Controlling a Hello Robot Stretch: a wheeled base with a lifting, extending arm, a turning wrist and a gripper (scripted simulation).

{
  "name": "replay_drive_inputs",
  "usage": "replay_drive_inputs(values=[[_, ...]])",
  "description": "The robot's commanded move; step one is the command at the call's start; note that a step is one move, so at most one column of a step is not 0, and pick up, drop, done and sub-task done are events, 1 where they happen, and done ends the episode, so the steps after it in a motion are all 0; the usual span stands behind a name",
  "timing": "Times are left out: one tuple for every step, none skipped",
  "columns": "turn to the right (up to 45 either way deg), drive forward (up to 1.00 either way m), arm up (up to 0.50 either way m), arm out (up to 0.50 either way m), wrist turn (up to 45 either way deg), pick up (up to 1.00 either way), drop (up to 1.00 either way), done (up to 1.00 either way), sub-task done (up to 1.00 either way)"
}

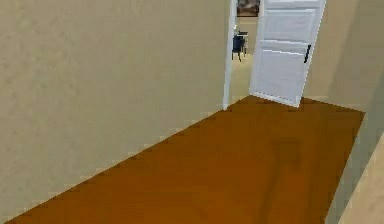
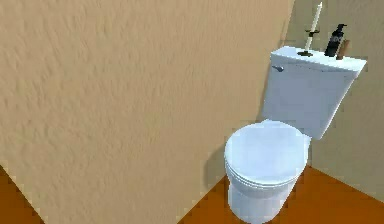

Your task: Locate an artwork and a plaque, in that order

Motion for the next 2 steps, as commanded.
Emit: replay_drive_inputs(values=[[6.0, 0.0, 0.0, 0.0, 0.0, 0.0, 0.0, 0.0, 0.0], [0.0, 0.6, 0.0, 0.0, 0.0, 0.0, 0.0, 0.0, 0.0]])
